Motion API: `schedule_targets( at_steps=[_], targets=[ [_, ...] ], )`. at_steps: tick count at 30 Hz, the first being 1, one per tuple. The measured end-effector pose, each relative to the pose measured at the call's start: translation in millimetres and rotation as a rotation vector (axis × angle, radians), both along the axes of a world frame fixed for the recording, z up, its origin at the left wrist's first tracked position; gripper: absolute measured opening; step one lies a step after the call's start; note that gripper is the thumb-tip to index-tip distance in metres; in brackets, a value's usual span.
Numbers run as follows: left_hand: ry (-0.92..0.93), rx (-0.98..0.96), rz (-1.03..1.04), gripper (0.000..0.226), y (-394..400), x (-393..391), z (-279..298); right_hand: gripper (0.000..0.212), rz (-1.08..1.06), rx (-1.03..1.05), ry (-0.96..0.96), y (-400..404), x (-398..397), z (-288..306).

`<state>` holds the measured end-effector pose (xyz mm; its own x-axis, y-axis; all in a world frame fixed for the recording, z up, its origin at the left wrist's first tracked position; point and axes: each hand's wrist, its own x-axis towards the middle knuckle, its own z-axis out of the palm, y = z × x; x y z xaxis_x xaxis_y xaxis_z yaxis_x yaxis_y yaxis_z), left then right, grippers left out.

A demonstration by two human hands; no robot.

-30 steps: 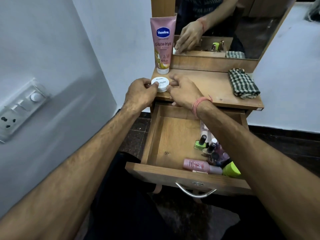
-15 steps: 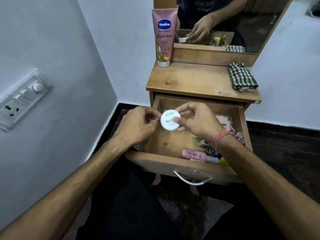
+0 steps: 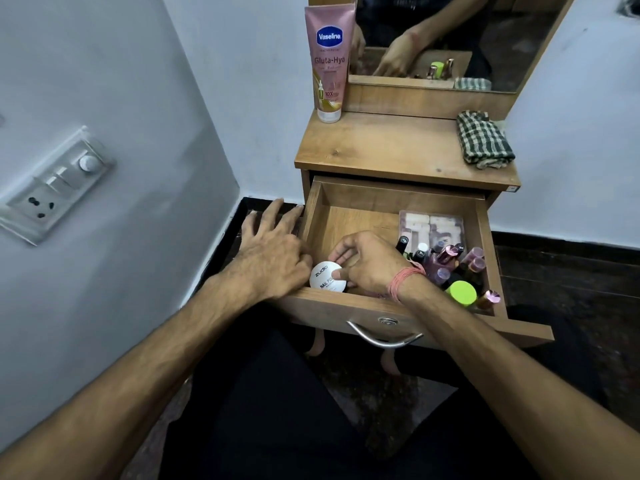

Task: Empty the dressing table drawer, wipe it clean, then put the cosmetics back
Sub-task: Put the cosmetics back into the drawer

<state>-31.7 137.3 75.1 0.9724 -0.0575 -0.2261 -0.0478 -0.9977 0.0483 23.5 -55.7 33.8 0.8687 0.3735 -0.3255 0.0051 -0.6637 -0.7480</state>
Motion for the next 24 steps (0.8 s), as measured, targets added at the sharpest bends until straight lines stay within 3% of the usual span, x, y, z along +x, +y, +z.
schedule_targets(
  at_steps=[3, 11, 15, 19, 24],
  targets=[
    [0.022, 0.033, -0.025, 0.043, -3.0, 1.2, 3.4, 0.022, 0.014, -0.051, -0.068, 0.8, 1.7, 1.5],
    [-0.044, 0.028, -0.081, 0.041, -3.5, 9.0, 4.1, 0.029, 0.155, -0.299, -0.204, 14.8, 7.2, -11.9],
    [-0.285, -0.267, 0.017, 0.049, 2.2, 25.0, 4.2, 0.032, 0.16, -0.264, -0.312, 10.2, 9.9, 1.1],
    [-0.499, -0.68, 0.086, 0.036, 3.4, 62.3, 2.1, 0.034, -0.133, -0.045, -0.67, 9.9, 27.0, 27.4],
    [-0.711, -0.906, 0.156, 0.051, -6.5, 123.7, 8.6, 0.038, -0.153, -0.039, -0.904, 10.0, 77.4, 49.1]
  ],
)
